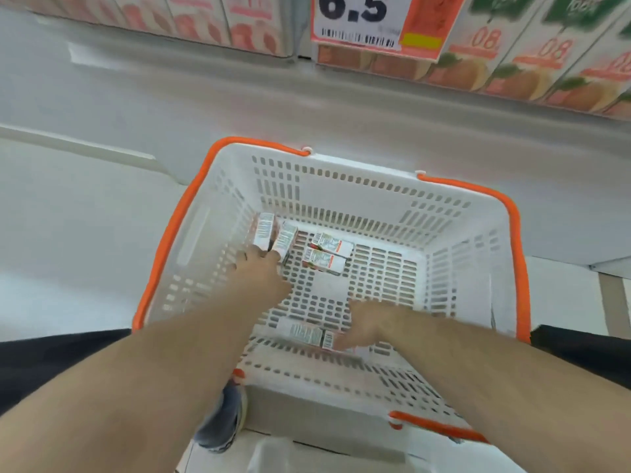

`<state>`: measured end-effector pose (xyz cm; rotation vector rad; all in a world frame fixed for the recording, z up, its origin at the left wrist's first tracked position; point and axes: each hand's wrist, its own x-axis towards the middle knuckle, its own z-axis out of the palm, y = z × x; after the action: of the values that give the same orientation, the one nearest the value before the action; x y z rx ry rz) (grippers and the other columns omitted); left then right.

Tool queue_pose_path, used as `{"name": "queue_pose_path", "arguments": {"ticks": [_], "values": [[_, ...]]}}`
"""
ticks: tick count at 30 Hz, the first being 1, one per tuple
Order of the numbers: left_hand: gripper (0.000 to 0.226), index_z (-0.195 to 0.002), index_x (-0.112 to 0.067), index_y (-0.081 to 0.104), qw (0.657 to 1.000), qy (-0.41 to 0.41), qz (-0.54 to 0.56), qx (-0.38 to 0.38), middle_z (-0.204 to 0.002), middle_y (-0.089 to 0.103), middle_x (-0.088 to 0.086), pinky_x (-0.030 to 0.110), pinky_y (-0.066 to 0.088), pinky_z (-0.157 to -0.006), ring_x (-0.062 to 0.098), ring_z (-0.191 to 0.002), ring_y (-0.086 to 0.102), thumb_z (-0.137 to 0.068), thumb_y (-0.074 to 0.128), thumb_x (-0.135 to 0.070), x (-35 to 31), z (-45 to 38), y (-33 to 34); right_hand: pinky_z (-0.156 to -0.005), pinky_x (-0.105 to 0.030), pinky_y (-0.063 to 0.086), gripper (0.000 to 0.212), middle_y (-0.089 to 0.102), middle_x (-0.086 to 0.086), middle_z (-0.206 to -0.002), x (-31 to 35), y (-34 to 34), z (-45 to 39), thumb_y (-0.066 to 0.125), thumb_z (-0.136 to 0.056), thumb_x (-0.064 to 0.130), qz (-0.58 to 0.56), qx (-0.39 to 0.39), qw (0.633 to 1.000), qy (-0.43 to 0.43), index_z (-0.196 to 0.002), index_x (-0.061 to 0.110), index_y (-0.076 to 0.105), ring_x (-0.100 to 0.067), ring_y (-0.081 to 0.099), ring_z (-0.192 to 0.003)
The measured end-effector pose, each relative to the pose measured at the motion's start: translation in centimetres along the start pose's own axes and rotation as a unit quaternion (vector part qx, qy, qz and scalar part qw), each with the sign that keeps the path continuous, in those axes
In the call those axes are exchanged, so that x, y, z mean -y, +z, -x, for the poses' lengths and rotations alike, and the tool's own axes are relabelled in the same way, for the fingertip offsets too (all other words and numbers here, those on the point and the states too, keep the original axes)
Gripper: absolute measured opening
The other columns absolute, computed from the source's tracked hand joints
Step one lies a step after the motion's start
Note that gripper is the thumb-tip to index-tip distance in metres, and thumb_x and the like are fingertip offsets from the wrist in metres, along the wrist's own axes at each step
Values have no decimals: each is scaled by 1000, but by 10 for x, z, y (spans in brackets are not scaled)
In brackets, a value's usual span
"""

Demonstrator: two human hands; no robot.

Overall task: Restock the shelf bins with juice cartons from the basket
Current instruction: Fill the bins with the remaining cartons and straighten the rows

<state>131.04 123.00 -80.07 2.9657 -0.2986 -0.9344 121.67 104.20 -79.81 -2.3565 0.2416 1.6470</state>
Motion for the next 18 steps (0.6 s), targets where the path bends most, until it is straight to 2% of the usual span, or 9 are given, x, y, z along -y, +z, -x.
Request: {"name": "queue_pose_path", "arguments": {"ticks": [2, 4, 5, 7, 8, 11, 16, 18], "values": [[68, -138, -25, 38, 999, -29, 11, -29, -144, 25, 11, 48, 30, -109, 35, -131, 29, -78, 63, -47, 3, -10, 11, -99, -34, 46, 107, 33, -5, -157, -1, 2, -1, 66, -77, 71, -83, 29, 996, 18, -155, 14, 21, -25, 46, -131], [73, -135, -22, 37, 997, -53, 8, -59, -143, 24, 12, 48, 31, -107, 36, -128, 30, -73, 67, -48, 5, -20, 20, -76, -26, 49, 103, 35, -5, -154, 0, 4, -1, 65, -80, 69, -149, 47, 988, 15, -155, 14, 21, -22, 52, -114], [75, -134, -21, 37, 996, -58, 8, -66, -143, 24, 12, 48, 31, -106, 36, -128, 30, -72, 69, -48, 7, -25, 24, -77, -25, 49, 99, 36, -5, -154, 2, 8, -2, 63, -82, 67, -148, 40, 988, 10, -155, 15, 21, -22, 51, -115], [77, -134, -20, 35, 996, -54, 19, -62, -143, 24, 14, 47, 33, -105, 37, -127, 31, -71, 73, -44, 8, -32, 31, -97, -33, 47, 93, 40, -7, -149, 11, 20, -3, 61, -81, 71, -114, -8, 993, 4, -150, 19, 29, -27, 47, -125], [77, -134, -19, 35, 997, -50, 25, -60, -142, 24, 14, 47, 35, -104, 37, -126, 32, -71, 75, -43, 8, -35, 34, -99, -37, 47, 94, 41, -10, -145, 15, 26, -7, 61, -76, 76, -112, -31, 993, 13, -146, 19, 33, -29, 48, -124], [77, -133, -18, 36, 996, -55, 31, -69, -140, 29, 14, 47, 39, -101, 37, -124, 36, -72, 77, -41, 8, -41, 39, -94, -39, 50, 101, 36, -13, -141, 15, 47, -20, 61, -66, 84, -141, -75, 986, 49, -140, 20, 36, -31, 53, -119], [72, -129, -21, 40, 992, -60, 95, -57, -138, 27, 10, 48, 39, -101, 34, -123, 36, -69, 76, -39, 12, -33, 33, -92, -37, 50, 81, 46, -7, -130, 7, 49, -21, 54, -78, 77, -105, -109, 988, 17, -136, 21, 43, -26, 54, -115], [67, -127, -22, 43, 985, -67, 148, -53, -134, 34, 7, 47, 44, -98, 31, -120, 40, -70, 73, -41, 16, -24, 24, -84, -33, 50, 70, 54, -2, -117, 0, 41, -20, 56, -80, 68, -139, -86, 986, 12, -131, 21, 49, -21, 58, -103]]}}
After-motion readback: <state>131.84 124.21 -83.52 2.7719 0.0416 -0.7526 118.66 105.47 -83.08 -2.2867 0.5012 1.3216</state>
